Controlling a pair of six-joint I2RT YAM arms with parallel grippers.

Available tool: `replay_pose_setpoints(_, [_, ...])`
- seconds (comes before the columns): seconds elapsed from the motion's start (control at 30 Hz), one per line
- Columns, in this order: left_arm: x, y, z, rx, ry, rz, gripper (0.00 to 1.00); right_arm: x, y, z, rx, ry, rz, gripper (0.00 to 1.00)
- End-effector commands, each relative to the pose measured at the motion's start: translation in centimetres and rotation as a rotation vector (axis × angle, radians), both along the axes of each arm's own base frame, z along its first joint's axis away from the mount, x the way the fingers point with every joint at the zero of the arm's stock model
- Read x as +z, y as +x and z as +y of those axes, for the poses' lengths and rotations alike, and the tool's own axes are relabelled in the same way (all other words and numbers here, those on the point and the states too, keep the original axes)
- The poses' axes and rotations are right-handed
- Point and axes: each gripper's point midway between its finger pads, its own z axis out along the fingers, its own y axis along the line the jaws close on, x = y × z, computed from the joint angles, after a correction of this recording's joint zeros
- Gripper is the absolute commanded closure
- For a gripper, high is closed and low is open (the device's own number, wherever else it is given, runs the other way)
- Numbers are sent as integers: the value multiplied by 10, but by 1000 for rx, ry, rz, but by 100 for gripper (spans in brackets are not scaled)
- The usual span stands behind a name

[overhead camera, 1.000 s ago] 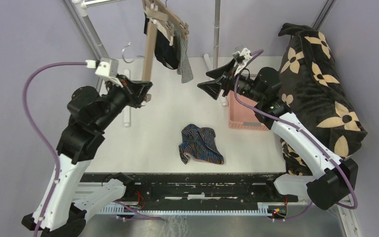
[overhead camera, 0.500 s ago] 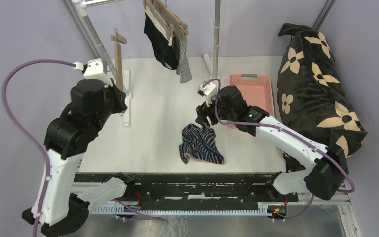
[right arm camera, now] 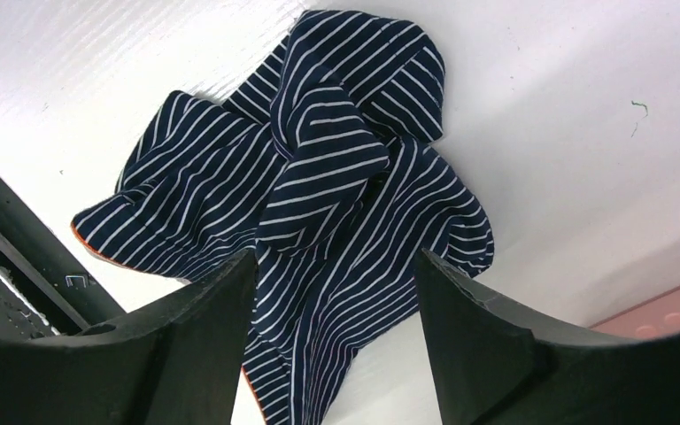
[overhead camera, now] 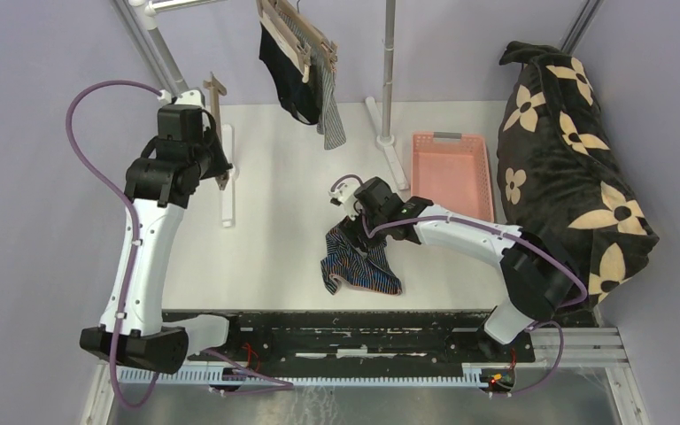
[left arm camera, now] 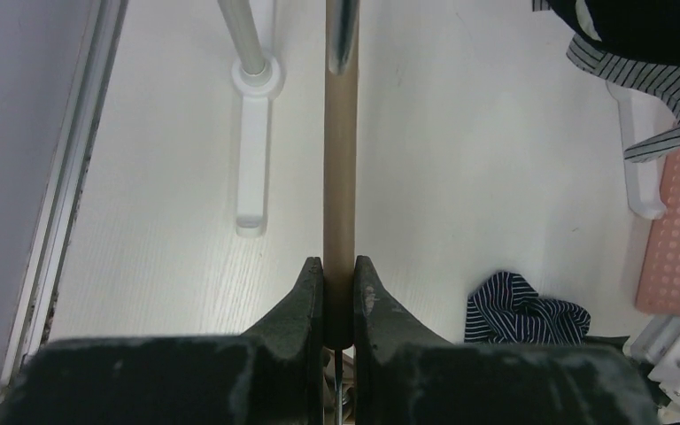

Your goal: Remove the underwear clipped to the hanger

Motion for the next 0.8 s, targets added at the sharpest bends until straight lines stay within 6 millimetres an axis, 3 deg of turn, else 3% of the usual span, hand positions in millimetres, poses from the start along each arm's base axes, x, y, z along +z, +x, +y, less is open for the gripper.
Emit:
replay_pose_setpoints(0.0, [52,32,-8,-111,7,-180,97,11,6,14,12,46,-16,25])
replay_pose_setpoints(0.1, [74,48,-10,-136,16,-223,97,6,0,18,31,55,19,25])
replay_pose_setpoints(0.23, [80,77,-12,-192,-22,-222,97,-10,-6,21,56,40,70,25])
replay_pose_setpoints(0.33, [78,97,-9,-216,-56,-216,97,-27,-13,22,86,7,129,31])
replay_pose_setpoints(0.4, [83,106,-7,-224,-65,-227,97,-39,-18,21,110,-22,175,39])
replay_pose_setpoints(0.47, [90,113,-7,-236,-62,-245,97,-46,-21,21,120,-48,209,53])
replay_pose_setpoints(0.6, [111,120,-6,-260,-45,-295,97,-53,-20,20,122,-77,227,96])
replay_pose_setpoints(0.77, [136,122,-9,-292,-43,-358,97,-52,-12,22,104,-65,185,99])
